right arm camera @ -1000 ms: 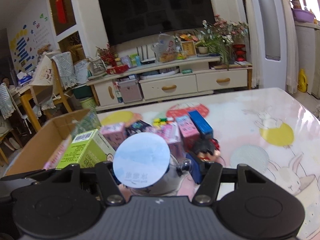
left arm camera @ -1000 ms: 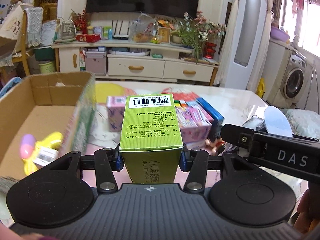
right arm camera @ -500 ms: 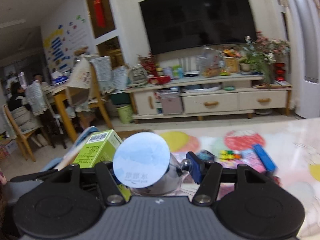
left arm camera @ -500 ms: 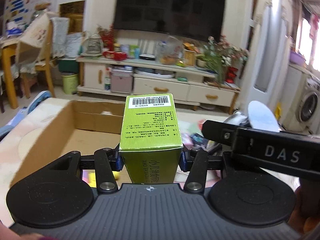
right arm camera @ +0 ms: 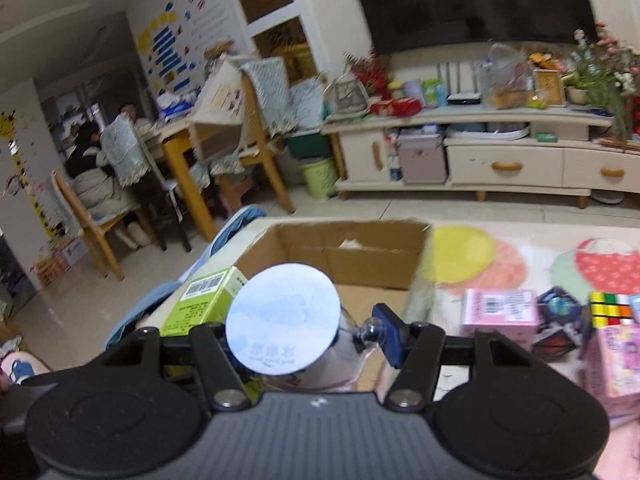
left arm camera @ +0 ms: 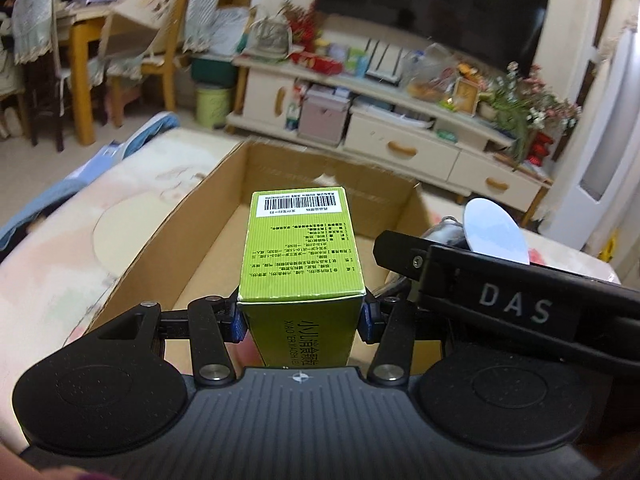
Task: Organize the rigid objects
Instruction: 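Carry the green box into the cardboard box while the right carries the silver cup there, then move the left tool back to the pink toy box while the right approaches the doll figure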
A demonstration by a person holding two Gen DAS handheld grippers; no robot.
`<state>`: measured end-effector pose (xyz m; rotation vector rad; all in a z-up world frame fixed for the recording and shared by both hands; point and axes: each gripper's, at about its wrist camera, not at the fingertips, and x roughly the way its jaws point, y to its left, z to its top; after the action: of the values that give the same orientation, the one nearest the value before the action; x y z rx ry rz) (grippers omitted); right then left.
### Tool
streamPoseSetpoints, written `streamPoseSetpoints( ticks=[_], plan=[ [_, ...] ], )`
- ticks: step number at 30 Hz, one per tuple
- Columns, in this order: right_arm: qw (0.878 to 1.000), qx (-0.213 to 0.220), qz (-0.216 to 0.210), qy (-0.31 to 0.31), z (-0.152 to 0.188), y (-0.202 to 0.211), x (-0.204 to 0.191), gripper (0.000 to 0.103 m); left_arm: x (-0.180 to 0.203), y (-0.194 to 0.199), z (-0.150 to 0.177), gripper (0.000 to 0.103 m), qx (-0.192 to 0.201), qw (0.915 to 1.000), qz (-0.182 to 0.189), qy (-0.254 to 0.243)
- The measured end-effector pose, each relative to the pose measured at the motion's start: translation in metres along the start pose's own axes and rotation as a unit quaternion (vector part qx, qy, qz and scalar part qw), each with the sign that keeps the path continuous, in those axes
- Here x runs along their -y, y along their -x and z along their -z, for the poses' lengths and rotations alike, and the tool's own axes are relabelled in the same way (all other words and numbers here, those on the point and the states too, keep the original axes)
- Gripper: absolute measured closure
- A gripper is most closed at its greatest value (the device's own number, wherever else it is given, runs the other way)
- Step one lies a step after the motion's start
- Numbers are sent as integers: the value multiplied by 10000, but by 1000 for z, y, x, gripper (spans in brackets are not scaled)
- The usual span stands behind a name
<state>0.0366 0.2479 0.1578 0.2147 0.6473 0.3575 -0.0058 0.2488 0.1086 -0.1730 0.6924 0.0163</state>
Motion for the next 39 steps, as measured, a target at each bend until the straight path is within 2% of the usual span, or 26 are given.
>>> streamPoseSetpoints(
  ticks=[5, 7, 8, 9, 11, 12, 13, 17, 28, 39],
  plan=[
    [9998, -172, -9, 33, 5, -14, -2, 41, -1, -6, 4, 42, -306, 9993, -180, 117],
    [9999, -113, 23, 0, 4, -13, 0, 36, -7, -4, 4, 40, -343, 9989, -251, 174],
    [10000, -46, 2, -34, 3, -10, 0, 29, -8, -3, 3, 37, -328, 9988, -306, 197],
    [10000, 31, 4, -64, 2, -5, 1, 24, -8, -2, 2, 29, -310, 9986, -356, 223],
    [9998, 166, 52, -97, 0, 3, 3, 21, -10, 3, 1, 18, -205, 9983, -451, 312],
    [9996, 230, 86, -108, -2, 7, 4, 21, -9, 4, -1, 5, -137, 9980, -484, 383],
    [9994, 301, 130, -127, -2, 13, 5, 21, -10, 8, -2, 1, -47, 9978, -485, 452],
    [9968, 644, 434, -169, 3, 38, 12, 9, -6, 16, -3, 0, 170, 9974, -518, 467],
    [9877, 1084, 1119, -126, 36, 82, 31, 9, 5, 16, 2, 0, 215, 9985, -328, 387],
    [9803, 1231, 1541, 30, 67, 103, 44, 9, 18, 16, 5, 0, 274, 9996, -79, 36]
  ],
)
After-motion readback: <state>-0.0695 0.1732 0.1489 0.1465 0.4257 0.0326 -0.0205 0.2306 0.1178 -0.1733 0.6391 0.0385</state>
